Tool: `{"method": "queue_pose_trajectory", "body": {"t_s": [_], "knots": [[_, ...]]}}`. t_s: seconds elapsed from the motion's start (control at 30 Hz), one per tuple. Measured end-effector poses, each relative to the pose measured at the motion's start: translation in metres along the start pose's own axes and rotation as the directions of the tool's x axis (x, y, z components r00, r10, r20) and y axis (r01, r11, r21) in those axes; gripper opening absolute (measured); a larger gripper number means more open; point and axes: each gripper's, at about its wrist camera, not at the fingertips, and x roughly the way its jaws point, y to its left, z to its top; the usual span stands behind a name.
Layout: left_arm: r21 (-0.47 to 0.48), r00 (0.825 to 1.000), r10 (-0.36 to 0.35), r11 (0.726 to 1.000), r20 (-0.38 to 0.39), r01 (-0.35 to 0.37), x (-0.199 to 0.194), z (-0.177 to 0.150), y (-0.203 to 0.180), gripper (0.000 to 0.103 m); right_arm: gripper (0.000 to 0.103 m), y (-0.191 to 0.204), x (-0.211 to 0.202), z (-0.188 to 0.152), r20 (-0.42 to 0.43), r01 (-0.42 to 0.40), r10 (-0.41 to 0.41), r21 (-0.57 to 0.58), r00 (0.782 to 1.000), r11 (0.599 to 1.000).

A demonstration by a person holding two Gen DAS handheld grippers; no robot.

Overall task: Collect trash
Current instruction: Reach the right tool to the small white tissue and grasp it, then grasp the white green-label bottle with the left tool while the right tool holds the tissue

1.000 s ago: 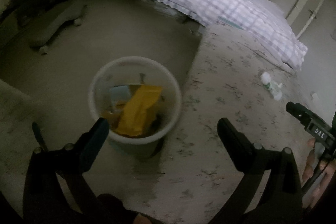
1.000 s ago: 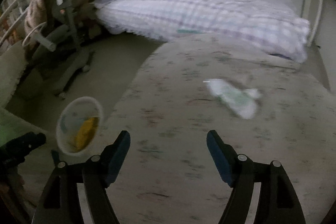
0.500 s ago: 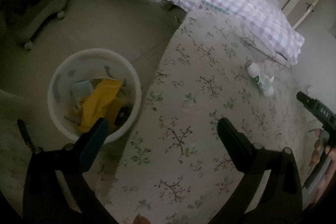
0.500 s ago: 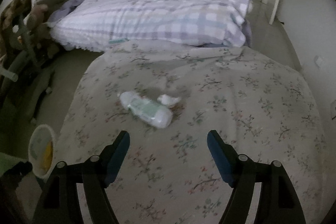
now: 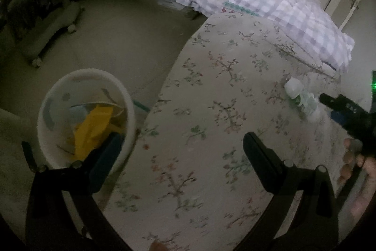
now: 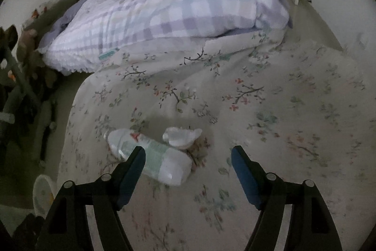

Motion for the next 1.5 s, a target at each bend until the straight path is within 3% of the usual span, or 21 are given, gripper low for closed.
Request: {"method": "queue_pose_trajectory", "body": {"t_s": [0.23,0.33,0.4,0.5,0.93,1.13,1.3,1.5], "knots": [[0.019,1.0,-0.001,1.0,-0.002,0.001,0.014,0.001,-0.027,0.102,0.06,-0.009,0.029,0.008,-0.008,-0.033,0.033,0.069,0.999,0.997],[0.031,1.0,-0.007,0.999,-0.017,0.007,0.021,-0.001,-0.039,0.102,0.048,-0.009,0.033,0.011,0.0,-0.052,0.053,0.067,0.999,0.996],[0.046,0.999,-0.013,0.999,-0.03,0.015,0.025,-0.004,-0.047,0.102,0.021,-0.005,0.033,0.013,-0.007,-0.107,0.107,0.049,0.994,0.993],[0.07,0.999,-0.019,0.997,-0.039,0.022,0.028,-0.008,-0.059,0.102,0.006,0.0,0.028,0.011,-0.025,-0.127,0.127,-0.004,0.992,0.992],[0.097,0.992,-0.088,0.991,-0.093,0.097,0.031,-0.006,-0.113,0.102,0.006,-0.044,-0.04,0.005,-0.011,-0.089,0.089,-0.052,0.996,0.995],[0.03,0.981,-0.162,0.986,-0.102,0.166,0.039,0.003,-0.152,0.102,0.006,-0.083,-0.058,0.01,0.02,-0.062,0.063,-0.047,0.998,0.997],[-0.015,0.978,-0.186,0.983,-0.099,0.185,0.057,0.011,-0.183,0.095,0.006,-0.118,-0.064,0.014,0.027,-0.069,0.069,0.003,0.997,0.998],[-0.07,0.981,-0.161,0.986,-0.11,0.154,0.084,0.015,-0.202,0.085,0.006,-0.143,-0.068,0.012,0.028,-0.057,0.056,0.023,0.998,0.998]]}}
